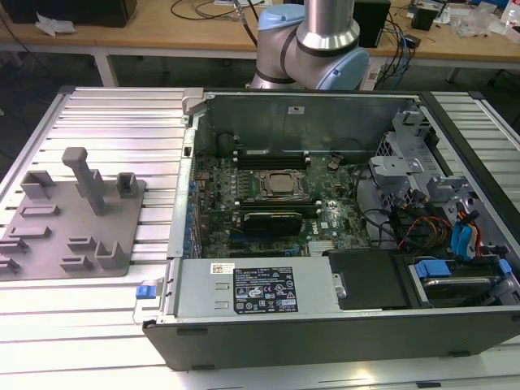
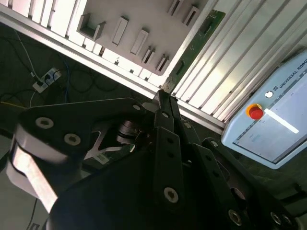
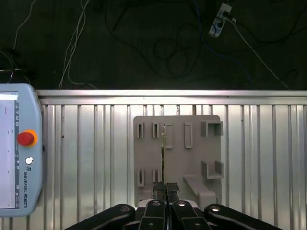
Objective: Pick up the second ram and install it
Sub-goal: 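Pick up the second ram and move it above second insertion slot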
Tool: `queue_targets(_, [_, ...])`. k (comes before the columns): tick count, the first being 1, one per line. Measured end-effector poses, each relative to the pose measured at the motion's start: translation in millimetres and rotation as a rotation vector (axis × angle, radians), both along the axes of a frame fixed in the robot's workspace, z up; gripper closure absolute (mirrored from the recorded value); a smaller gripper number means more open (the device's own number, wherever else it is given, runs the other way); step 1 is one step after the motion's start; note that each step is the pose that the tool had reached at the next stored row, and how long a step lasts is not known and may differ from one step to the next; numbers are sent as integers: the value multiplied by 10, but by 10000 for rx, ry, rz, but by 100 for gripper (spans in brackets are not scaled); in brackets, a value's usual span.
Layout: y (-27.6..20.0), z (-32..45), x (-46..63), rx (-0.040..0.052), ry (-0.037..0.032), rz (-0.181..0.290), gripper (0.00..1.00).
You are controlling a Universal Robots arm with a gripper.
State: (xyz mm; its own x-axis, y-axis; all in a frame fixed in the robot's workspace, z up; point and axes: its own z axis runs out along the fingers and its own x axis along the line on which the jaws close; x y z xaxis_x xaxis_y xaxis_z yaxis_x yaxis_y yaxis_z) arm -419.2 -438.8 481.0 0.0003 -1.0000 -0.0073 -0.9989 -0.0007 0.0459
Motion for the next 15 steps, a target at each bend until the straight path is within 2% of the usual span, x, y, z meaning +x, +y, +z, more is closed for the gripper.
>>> queue_targets(2, [0, 67, 1, -1, 2, 0, 91])
queue_targets(6, [-1, 70, 22, 0, 0, 2, 91])
queue_targets(9, [0, 64, 198, 0, 20, 0, 91])
queue_targets(11, [0, 58, 259, 1, 24, 1, 91])
queue_targets(13, [0, 44, 391, 1, 38, 0, 91])
queue_targets(15, [0, 36, 447, 0, 46, 0, 91])
